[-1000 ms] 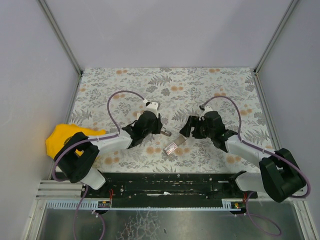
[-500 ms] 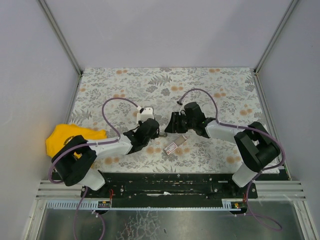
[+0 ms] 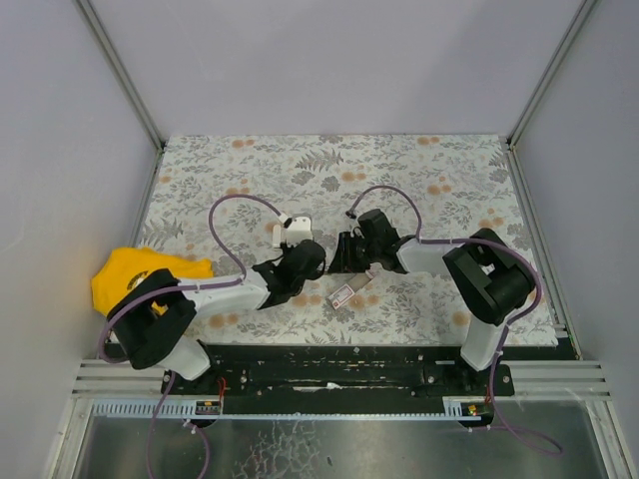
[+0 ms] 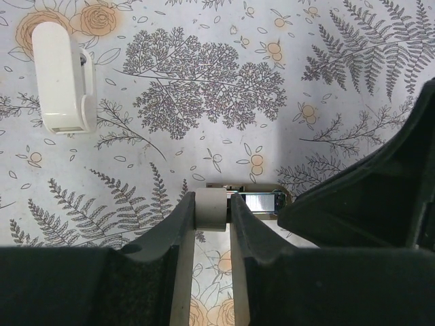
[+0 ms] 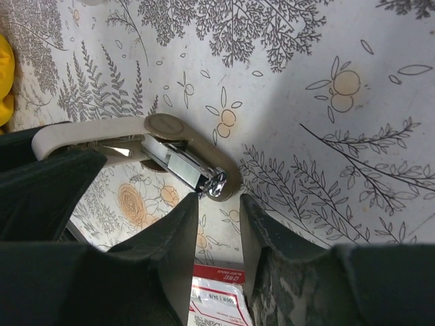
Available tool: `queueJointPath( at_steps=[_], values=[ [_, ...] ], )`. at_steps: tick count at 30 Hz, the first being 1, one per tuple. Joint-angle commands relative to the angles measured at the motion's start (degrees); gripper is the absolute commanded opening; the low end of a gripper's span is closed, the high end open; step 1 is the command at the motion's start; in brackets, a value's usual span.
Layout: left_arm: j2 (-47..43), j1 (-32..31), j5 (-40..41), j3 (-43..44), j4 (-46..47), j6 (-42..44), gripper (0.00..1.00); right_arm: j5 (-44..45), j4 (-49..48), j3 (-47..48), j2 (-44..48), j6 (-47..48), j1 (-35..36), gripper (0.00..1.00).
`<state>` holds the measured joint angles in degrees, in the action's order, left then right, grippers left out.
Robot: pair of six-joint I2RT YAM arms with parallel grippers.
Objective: Load the staples into the stapler
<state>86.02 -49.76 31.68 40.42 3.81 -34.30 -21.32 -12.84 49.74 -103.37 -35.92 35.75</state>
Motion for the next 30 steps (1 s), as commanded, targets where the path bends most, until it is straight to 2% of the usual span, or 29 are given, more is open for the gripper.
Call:
queueJointPath(
  at_steps=[1, 12, 20, 23, 27, 30],
  values=[
    [1.94, -2.33, 2.12, 2.30, -3.59, -1.03, 0.07, -1.59, -2.34, 2.73, -1.17, -0.01, 0.81, 0.36],
    [6.70, -7.23, 1.43, 6.89, -4.45, -1.92, 0.30, -1.99, -3.58, 2.82, -3.71, -0.23, 0.86, 0.30],
    [6.29, -8.32, 0.70, 6.80, -3.24, -1.59, 0.39, -1.98, -2.56, 3.38, -3.11, 1.11, 0.82, 0.29],
    [3.08, -8.33, -0.26, 4.65, 0.04, 1.73, 0.51, -1.62, -0.47, 3.89, -1.44, 2.88, 0.78, 0.29],
    [-2.75, -7.50, -4.85, 1.56, 4.93, 7.83, 0.70, -1.62, 2.52, 4.53, 1.15, 5.00, 0.28, 0.34],
    [-6.90, -3.48, -12.23, -1.05, 7.60, 11.46, 0.81, -1.89, 4.65, 4.14, 3.81, 6.37, -0.63, 0.40]
  ],
)
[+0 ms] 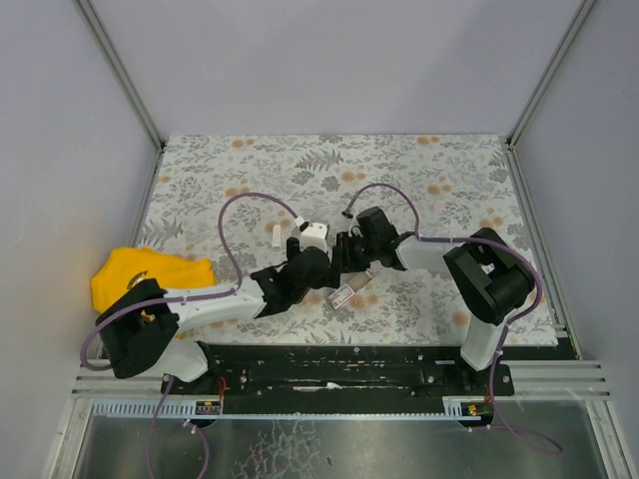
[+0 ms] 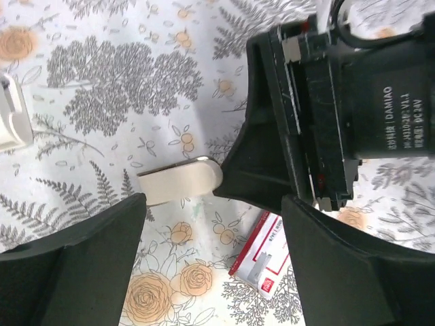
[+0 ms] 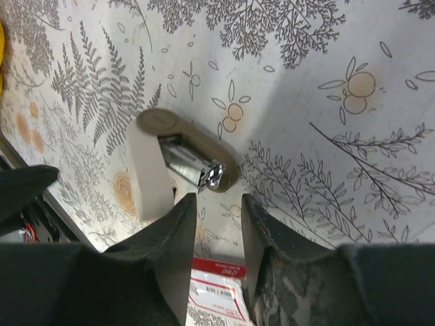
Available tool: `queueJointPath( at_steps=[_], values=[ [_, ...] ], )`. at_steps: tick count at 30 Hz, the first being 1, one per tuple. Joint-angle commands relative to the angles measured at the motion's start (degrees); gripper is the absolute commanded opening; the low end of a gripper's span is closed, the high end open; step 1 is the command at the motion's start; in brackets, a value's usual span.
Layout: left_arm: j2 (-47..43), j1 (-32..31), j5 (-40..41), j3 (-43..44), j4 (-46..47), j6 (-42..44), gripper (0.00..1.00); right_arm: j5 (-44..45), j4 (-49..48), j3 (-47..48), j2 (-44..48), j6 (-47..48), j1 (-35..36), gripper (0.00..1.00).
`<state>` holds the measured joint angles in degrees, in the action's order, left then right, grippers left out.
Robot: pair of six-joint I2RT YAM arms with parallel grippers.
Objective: Load the staples into the stapler
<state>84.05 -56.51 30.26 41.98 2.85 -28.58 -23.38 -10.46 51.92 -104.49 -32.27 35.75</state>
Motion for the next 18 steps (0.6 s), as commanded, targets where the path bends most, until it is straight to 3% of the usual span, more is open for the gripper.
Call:
queueJointPath(
  at_steps=[1, 6, 10, 18],
  values=[
    [-5.80, 6.49, -16.43, -3.53, 9.65, 7.13, 0.84, -0.14, 3.01, 1.70, 5.84, 3.49, -1.01, 0.42],
    [-8.15, 13.71, -29.71, -7.70, 13.62, 15.44, 0.89, -2.68, 6.28, 0.42, 8.94, 5.88, -3.50, 0.51],
    [-4.77, 16.22, -39.85, -6.94, 13.75, 21.97, 0.91, -3.48, 7.49, -1.08, 12.56, 6.73, -5.31, 0.58],
    [2.05, 18.52, -43.68, -6.32, 18.38, 30.81, 0.91, -5.61, 7.81, -4.53, 19.05, 6.97, -6.78, 0.70]
  ],
)
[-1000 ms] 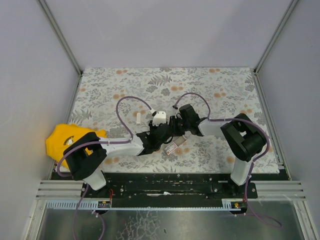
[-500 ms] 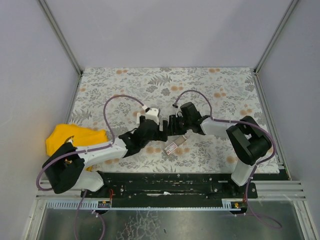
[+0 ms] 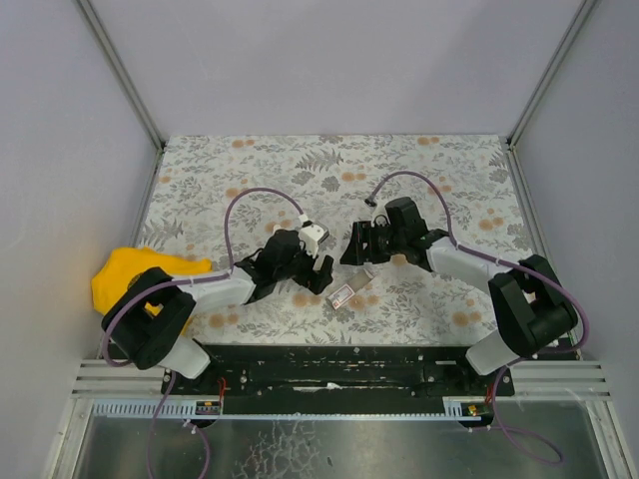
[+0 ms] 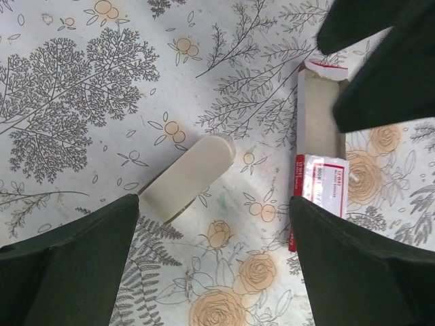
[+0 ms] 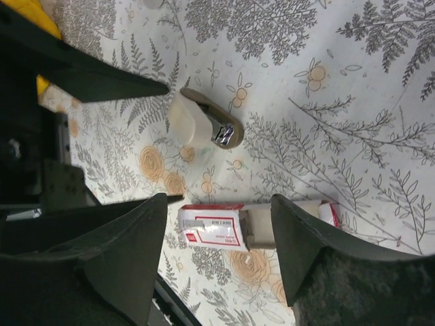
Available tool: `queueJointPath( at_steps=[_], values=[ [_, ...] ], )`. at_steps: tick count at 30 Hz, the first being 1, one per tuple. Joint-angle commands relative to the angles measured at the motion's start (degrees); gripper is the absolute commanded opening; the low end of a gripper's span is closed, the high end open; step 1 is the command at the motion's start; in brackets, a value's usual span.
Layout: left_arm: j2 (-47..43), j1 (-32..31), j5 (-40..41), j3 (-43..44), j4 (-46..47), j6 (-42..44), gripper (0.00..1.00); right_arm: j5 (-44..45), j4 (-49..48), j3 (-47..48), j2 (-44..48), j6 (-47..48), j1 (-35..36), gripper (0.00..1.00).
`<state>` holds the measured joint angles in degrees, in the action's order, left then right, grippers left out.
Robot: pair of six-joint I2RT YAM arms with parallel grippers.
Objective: Load the staples into the stapler
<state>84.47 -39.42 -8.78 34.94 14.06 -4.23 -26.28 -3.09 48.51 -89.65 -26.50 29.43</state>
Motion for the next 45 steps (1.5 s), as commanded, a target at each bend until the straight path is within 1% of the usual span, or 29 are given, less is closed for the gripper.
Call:
queueJointPath(
  at_steps=[1, 7, 10, 15, 18, 24, 28, 31, 35, 39, 41, 45],
  values=[
    [2.15, 1.66, -4.60, 0.92, 7.52, 6.73, 0.91, -2.97, 0.52, -1.40, 4.81, 1.23, -0.51, 0.70],
    [4.05, 2.16, -4.10, 0.84, 9.39, 7.84, 0.91, -4.27, -0.05, -2.58, 6.32, 0.75, -0.55, 0.71],
    [5.59, 2.93, -5.44, 1.41, 9.40, 8.50, 0.91, -4.63, -0.29, -2.82, 6.34, 0.67, -0.56, 0.72],
    [7.65, 3.18, -7.59, 3.18, 8.44, 6.63, 0.91, -4.92, -0.48, -3.15, 6.71, 0.49, -0.55, 0.72],
    [6.78, 3.14, -8.63, 2.52, 7.49, 5.44, 0.89, -4.79, -0.48, -3.45, 7.23, 0.53, -0.65, 0.72],
    [3.65, 2.37, -10.37, -1.28, 9.18, 2.43, 0.85, -5.03, -0.93, -3.71, 7.23, 0.28, -0.82, 0.72],
    [3.55, 1.20, -8.41, -1.53, 7.86, 2.09, 0.83, -5.09, -1.00, -3.68, 7.28, 0.01, -0.91, 0.72],
    [4.01, 0.58, -4.08, -1.63, 6.99, 1.82, 0.78, -4.97, -1.02, -3.77, 7.67, -0.12, -1.00, 0.71],
    [3.95, -0.83, 1.59, -1.91, 6.20, 1.76, 0.65, -4.58, -1.18, -3.95, 7.82, -0.42, -1.12, 0.72],
    [3.99, -1.25, 3.73, -2.38, 6.56, 1.43, 0.54, -4.15, -1.71, -4.09, 7.98, -1.32, -1.15, 0.72],
    [4.41, -1.47, 4.84, -2.10, 6.01, 1.30, 0.52, -3.92, -2.19, -4.27, 8.20, -1.84, -1.20, 0.72],
    [4.83, -2.52, 6.71, -2.07, 5.23, 1.32, 0.52, -3.45, -3.52, -4.93, 8.69, -3.09, -1.26, 0.73]
  ],
)
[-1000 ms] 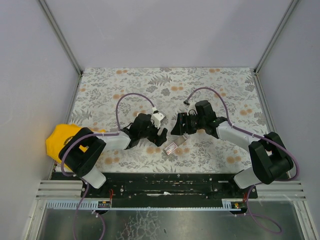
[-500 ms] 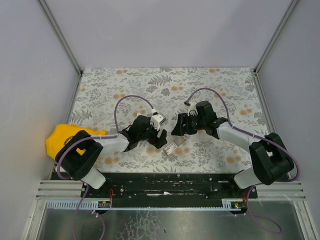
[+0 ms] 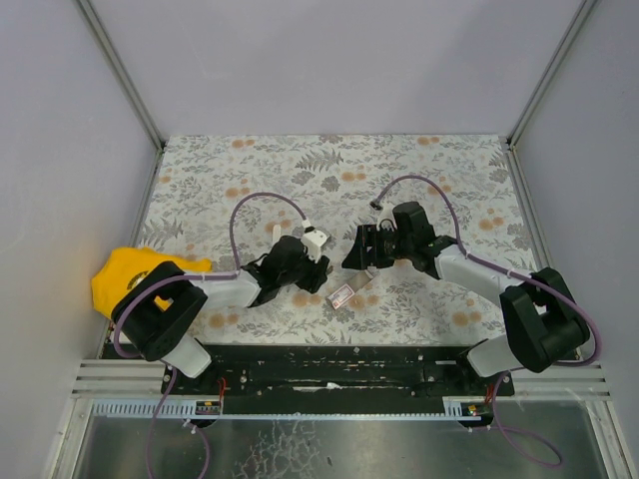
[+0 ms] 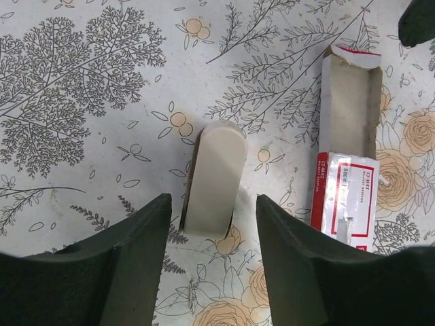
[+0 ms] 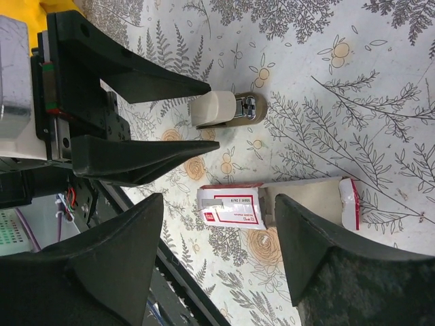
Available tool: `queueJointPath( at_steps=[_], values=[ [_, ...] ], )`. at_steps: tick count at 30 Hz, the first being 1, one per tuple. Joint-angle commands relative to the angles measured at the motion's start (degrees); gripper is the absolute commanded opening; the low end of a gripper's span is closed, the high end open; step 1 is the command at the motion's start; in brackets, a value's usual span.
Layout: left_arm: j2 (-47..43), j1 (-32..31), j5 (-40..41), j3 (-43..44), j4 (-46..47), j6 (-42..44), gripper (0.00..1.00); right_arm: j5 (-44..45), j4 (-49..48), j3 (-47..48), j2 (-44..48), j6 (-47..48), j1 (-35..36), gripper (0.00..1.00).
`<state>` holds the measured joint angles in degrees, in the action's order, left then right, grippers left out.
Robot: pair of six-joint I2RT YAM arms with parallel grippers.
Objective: Load the staples into the stapler
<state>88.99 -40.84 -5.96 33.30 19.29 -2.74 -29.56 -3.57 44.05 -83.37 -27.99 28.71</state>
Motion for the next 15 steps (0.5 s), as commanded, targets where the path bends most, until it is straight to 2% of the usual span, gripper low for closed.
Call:
queueJointPath(
  at_steps=[1, 11, 13, 15],
  values=[
    [0.36, -1.48, 4.69, -0.37, -0.22, -0.16, 0.51, -0.15, -3.40, -0.60, 2.43, -2.00, -0.51, 0.73],
    [2.65, -5.39, 12.80, 2.00, -4.51, 0.42, 0.48, 0.64, -7.99, -2.25, 1.46, -7.70, -0.57, 0.80],
    [3.16, -5.73, 13.04, 2.10, -4.37, 0.59, 0.43, 0.87, -8.53, -2.29, 0.89, -8.65, -0.51, 0.81],
    [3.60, -5.86, 12.98, 2.35, -4.28, 0.86, 0.33, 1.08, -9.37, -2.48, 0.13, -9.89, -0.46, 0.82]
  ],
)
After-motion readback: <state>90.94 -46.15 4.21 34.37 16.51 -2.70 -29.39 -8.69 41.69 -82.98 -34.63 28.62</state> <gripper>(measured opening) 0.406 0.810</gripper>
